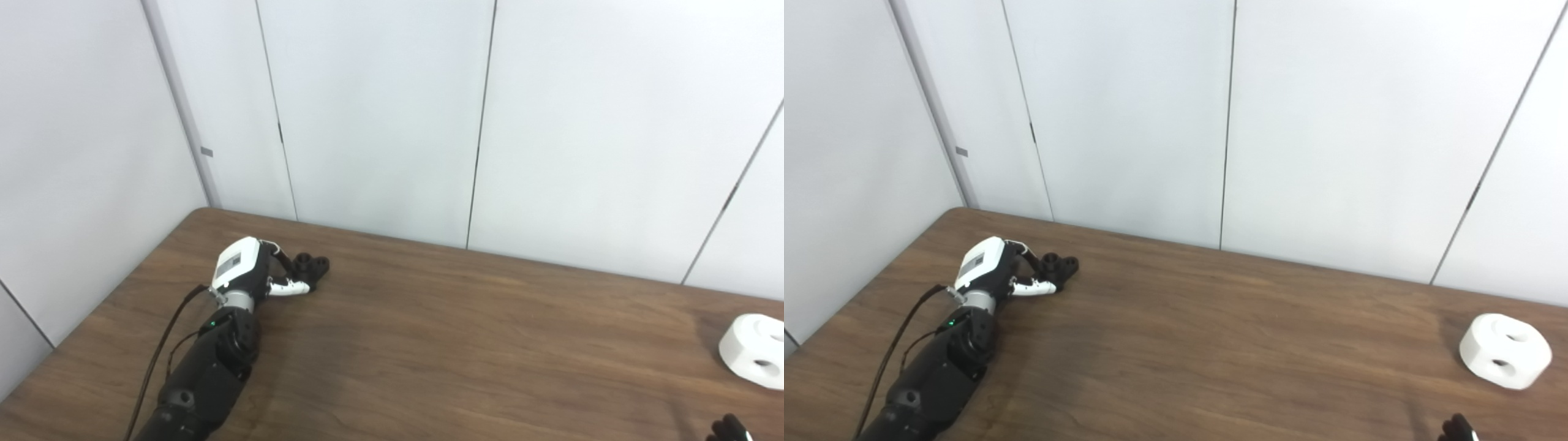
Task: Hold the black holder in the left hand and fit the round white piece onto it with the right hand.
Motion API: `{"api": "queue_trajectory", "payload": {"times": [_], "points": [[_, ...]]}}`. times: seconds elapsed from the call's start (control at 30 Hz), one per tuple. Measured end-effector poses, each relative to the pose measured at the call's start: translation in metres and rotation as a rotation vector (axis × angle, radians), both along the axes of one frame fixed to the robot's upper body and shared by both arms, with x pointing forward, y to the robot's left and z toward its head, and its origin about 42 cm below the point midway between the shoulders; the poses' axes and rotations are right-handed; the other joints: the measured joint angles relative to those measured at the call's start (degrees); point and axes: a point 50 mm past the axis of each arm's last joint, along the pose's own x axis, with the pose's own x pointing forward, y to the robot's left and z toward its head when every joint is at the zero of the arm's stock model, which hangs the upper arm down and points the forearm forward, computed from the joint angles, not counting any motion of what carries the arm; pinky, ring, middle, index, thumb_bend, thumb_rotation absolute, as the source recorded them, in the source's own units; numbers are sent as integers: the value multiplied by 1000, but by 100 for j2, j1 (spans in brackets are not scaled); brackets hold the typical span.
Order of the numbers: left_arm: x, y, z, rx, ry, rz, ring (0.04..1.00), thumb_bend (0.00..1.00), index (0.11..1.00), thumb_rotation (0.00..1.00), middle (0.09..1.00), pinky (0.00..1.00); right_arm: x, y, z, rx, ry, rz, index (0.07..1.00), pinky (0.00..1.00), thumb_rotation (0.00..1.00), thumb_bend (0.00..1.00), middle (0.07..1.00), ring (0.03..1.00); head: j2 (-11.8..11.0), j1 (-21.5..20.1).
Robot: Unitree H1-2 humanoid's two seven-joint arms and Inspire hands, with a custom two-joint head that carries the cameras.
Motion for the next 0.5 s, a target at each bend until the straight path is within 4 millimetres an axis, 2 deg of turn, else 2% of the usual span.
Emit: {"api": "queue_trajectory", "payload": {"times": [0.5], "points": [[1,-1,1,-2,7,-5,838,518,485,45,786,751,-1,-3,3,-1,5,-11,1000,1000,1000,631,1000,1000,53,-53]]}}
